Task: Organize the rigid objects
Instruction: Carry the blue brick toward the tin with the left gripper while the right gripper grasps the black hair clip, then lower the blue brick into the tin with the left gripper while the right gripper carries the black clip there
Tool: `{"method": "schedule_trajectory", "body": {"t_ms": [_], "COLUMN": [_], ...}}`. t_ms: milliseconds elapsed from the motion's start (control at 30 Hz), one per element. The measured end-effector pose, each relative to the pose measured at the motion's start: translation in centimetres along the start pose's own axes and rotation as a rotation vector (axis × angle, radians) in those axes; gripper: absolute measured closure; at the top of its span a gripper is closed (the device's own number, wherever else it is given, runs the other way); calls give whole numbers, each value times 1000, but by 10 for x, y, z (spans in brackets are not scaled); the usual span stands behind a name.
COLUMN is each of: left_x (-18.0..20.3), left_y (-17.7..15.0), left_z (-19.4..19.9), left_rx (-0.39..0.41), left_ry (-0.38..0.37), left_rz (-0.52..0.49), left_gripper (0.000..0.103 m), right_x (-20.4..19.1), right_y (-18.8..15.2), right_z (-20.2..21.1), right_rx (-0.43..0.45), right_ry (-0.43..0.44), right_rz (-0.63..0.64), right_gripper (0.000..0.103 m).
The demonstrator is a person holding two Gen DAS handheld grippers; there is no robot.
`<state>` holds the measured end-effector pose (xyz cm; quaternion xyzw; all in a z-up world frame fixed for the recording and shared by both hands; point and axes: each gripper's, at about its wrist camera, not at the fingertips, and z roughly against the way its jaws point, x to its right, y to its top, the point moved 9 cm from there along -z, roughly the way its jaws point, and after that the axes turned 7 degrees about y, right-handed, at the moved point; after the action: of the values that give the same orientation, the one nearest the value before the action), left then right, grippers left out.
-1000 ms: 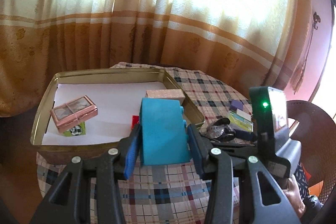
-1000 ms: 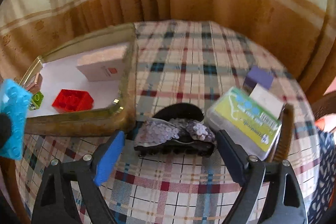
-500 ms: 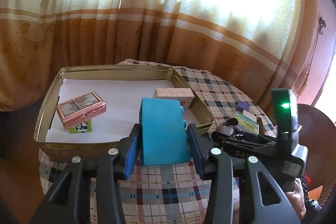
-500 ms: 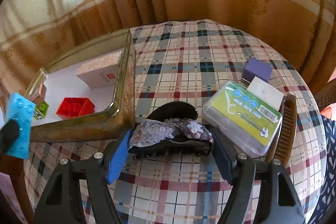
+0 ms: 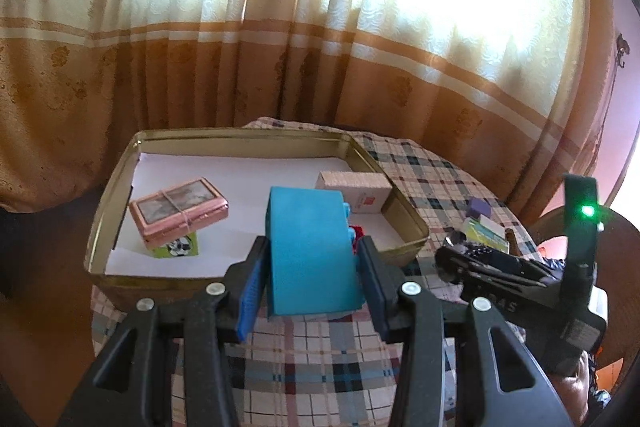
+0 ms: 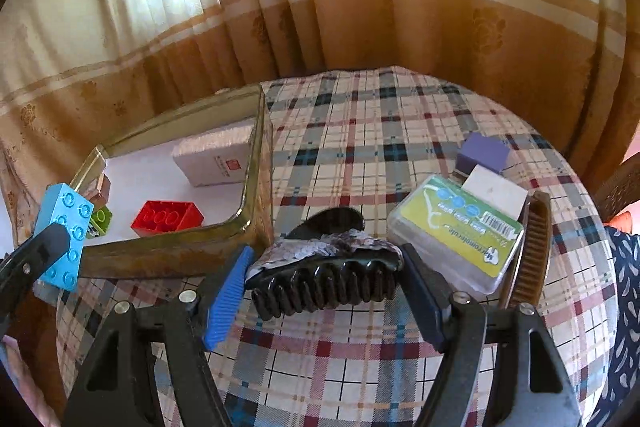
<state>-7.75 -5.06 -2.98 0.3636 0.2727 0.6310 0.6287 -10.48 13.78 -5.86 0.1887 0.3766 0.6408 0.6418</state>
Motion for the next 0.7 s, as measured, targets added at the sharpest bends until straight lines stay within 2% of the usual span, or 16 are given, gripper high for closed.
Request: {"method": "schedule_trajectory", "body": {"t_ms": [300, 533, 700], "left_x": [-12, -21, -28], "left_y": [10, 13, 22], "left_z": [-1, -5, -5], "left_rx": [31, 25, 47], "left_ry": [31, 53, 77], "left_rz": [2, 7, 0], "left_gripper": [59, 59, 59], "right_x": [0, -7, -29], "right_y": [9, 15, 25], "right_z": [23, 29, 30], "right_rx": [116, 150, 169], "right_ry": [-50, -59, -13], "right_rz": [25, 60, 59], "right_gripper": [28, 28, 28]}}
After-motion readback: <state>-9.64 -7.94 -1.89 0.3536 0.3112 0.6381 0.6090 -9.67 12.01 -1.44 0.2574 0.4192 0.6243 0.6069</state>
